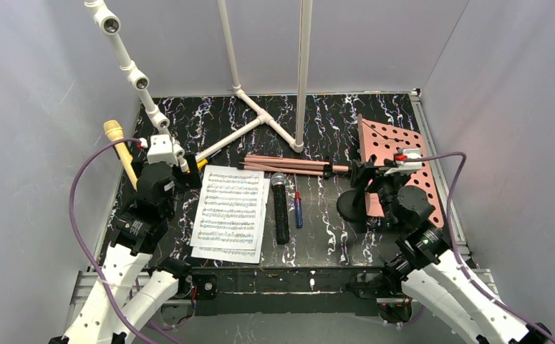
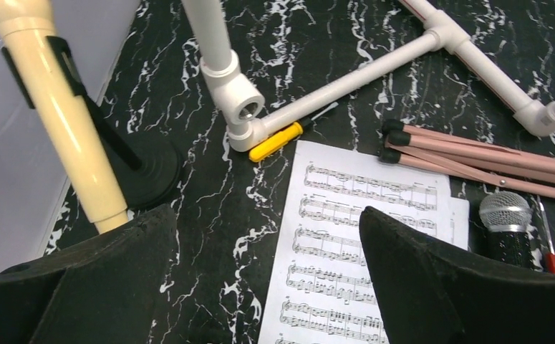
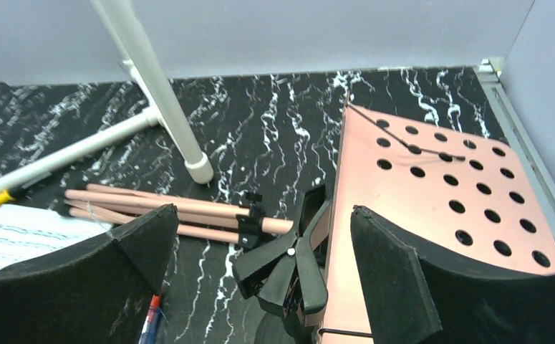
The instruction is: Pack up the instrument practice props
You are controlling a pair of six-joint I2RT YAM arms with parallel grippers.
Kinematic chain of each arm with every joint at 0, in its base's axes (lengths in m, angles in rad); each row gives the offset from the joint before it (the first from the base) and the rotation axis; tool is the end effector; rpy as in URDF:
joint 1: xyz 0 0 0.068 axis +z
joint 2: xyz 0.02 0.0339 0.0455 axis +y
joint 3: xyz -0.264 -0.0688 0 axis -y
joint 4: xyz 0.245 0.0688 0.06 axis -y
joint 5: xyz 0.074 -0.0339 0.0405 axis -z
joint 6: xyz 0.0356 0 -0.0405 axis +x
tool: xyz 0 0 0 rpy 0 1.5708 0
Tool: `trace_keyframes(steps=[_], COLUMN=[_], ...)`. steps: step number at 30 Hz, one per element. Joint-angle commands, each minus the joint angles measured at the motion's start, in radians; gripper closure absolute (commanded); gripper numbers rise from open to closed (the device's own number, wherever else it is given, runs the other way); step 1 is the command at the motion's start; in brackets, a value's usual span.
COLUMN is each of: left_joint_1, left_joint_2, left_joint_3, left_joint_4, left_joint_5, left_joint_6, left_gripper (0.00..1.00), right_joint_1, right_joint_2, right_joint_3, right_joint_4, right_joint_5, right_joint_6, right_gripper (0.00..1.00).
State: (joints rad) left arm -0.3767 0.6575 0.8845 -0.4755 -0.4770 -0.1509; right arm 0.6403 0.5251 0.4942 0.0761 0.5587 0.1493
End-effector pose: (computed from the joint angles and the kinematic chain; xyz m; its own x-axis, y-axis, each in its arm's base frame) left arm 0.1349 -0.0358 0.3625 -0.2130 -0.0593 -0.9752 -0.1204 0.9921 -0.0341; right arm 0.1255 0.0699 0.3030 0.0236 0.1749 -0.9843 -0.0864 0.9812 0.1723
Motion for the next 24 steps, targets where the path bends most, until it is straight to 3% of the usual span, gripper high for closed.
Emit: trace_keyframes(steps=[1, 12, 18, 24], left_joint_1=[0.039, 0.164, 0.335, 0.546], left_joint_2=[-0.006, -0.03, 0.068, 0.18], left_joint_3=[-0.013, -0.017, 0.035, 0.118], left_joint_4=[0.016, 0.034, 0.034, 0.035], left_joint_5=[-0.095, -0.25, -0.216, -0.062], left_joint_6=[-0.03, -0.078, -0.087, -0.211], left_gripper=[0.02, 0.02, 0.02, 0.03], right_joint_1=[-0.005, -0.005, -0.004, -0.003], right_joint_2=[-0.064, -0.179, -0.258, -0.298], right_joint_3=[0.109, 0.204, 0.179, 0.18], right_joint_4=[-0.13, -0.287, -0.282, -0.295], right_joint_5=[-0.038, -0.099, -0.123, -0.141], right_joint_6=[-0.042, -0.076, -0.055, -0.047], right_gripper=[0.01, 0.01, 0.01, 0.01])
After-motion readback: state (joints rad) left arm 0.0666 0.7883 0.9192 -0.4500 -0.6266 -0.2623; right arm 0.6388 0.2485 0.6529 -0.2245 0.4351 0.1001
